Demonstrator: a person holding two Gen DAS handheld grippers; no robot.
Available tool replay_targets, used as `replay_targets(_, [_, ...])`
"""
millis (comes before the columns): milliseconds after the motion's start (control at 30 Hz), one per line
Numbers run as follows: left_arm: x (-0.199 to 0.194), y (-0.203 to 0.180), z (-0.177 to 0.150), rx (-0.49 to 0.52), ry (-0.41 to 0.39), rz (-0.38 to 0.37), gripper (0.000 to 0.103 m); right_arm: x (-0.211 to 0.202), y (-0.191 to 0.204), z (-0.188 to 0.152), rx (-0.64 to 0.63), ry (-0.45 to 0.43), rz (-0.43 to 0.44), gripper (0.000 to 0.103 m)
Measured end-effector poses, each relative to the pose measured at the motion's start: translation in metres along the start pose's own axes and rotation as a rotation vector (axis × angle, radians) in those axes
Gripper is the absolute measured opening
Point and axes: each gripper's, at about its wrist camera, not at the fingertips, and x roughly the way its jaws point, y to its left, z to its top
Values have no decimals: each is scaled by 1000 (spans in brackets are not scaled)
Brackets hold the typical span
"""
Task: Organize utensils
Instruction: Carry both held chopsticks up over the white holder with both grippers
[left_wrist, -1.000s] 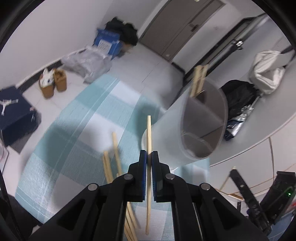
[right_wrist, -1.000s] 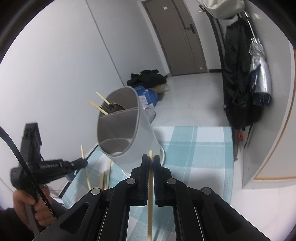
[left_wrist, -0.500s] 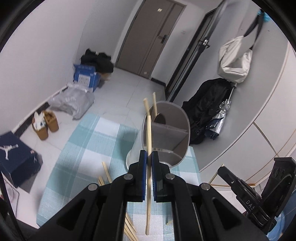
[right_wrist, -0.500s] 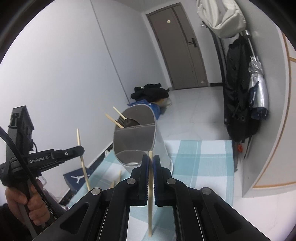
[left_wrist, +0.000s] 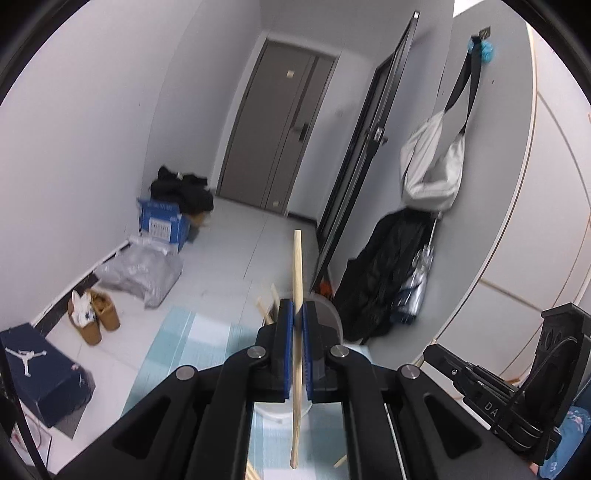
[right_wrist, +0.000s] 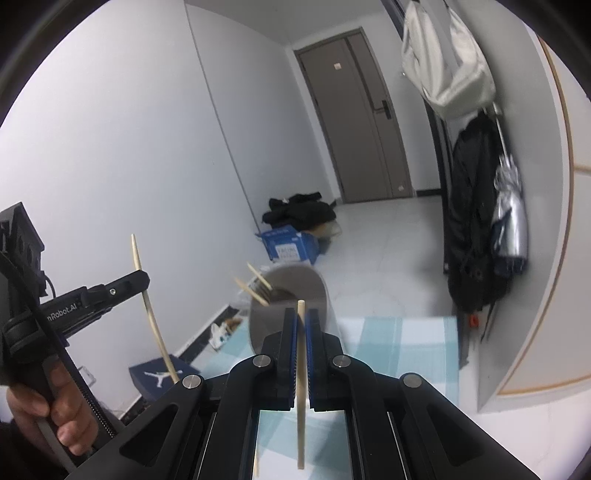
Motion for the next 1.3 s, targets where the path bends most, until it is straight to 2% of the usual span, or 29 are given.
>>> replay_targets(267, [4, -5, 30, 16, -120, -15, 2, -2, 22, 60, -75, -44, 21, 4])
replay_targets(433, [13, -5, 43, 16, -171, -23, 2, 7, 28, 93, -119, -69, 17, 4])
replay_targets(667, [42, 1, 49, -3, -218, -15, 2, 29, 20, 127, -106, -148, 23, 4])
replay_targets(1033, [97, 4, 50, -41, -167, -61, 2, 77, 2, 126, -115, -194, -1, 4])
replay_targets(1300, [124, 0, 36, 3, -112, -68, 2, 97, -14, 118, -107, -155, 21, 4])
